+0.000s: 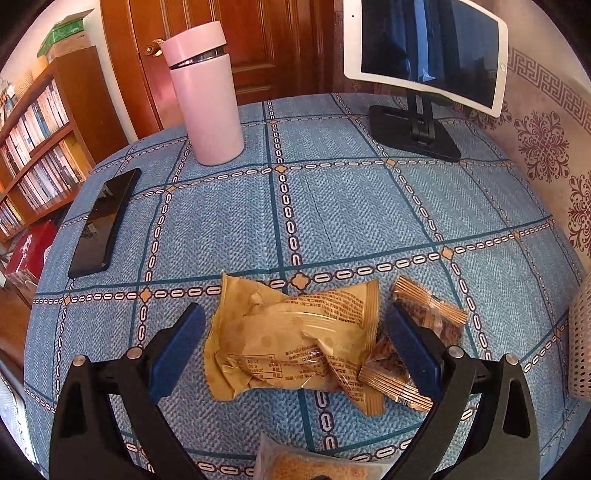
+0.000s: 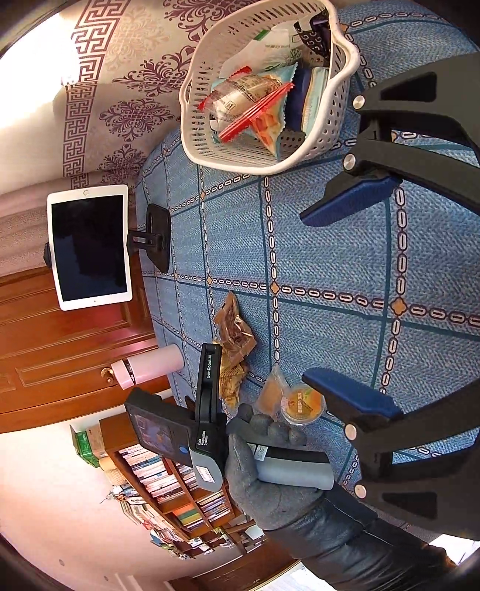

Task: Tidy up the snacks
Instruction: 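Grasp the tan wrapped bread bag with the left gripper, then grasp the brown clear dried-fruit packet with the right gripper while the left holds the bread bag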

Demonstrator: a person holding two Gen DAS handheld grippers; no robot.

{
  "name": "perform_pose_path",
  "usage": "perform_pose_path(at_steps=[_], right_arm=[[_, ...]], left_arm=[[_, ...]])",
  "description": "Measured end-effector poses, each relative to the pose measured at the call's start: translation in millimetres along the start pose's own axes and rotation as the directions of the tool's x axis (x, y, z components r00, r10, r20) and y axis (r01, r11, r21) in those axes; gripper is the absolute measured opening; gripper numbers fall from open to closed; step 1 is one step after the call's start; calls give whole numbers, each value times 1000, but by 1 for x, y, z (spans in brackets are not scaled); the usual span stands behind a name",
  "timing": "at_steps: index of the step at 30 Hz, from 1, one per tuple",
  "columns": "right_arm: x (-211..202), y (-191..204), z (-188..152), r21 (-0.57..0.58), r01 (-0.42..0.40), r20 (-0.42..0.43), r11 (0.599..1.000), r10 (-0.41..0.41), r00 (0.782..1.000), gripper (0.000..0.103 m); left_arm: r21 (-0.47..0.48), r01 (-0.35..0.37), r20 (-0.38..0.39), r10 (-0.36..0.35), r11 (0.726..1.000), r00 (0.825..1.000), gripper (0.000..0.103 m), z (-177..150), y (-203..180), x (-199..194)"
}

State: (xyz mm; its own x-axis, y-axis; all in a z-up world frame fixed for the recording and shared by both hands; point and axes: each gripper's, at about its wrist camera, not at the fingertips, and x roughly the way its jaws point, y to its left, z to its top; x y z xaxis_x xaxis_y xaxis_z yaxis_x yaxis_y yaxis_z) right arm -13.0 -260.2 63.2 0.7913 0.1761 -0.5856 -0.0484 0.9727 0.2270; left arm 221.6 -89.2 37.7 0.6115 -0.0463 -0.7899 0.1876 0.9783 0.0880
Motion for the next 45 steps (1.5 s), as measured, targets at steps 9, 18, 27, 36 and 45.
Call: perform_pose_path(at_steps=[9,18,27,36,45], right_arm=[[20,8,3,0,-15,-37,1000,15,999,79],[30,19,1,-21,-4,-61,1000,3,998,79],[39,29,1,-33,-5,-80,999,2,997,78],[46,30,3,-36,8,-91,999,-11,996,78],[74,21,24,-5,41,-134,999,-42,990,78]], left_arm=[[-12,24,-11,-24,1000,1000,100,-2,8,11],[4,66,17,-66,998,998,100,-5,10,8],[55,108,5,-109,993,994,100,-9,8,12],[51,103,-9,-103,993,995,95,-15,11,23],[15,98,72,-98,995,993,90,-19,25,4]])
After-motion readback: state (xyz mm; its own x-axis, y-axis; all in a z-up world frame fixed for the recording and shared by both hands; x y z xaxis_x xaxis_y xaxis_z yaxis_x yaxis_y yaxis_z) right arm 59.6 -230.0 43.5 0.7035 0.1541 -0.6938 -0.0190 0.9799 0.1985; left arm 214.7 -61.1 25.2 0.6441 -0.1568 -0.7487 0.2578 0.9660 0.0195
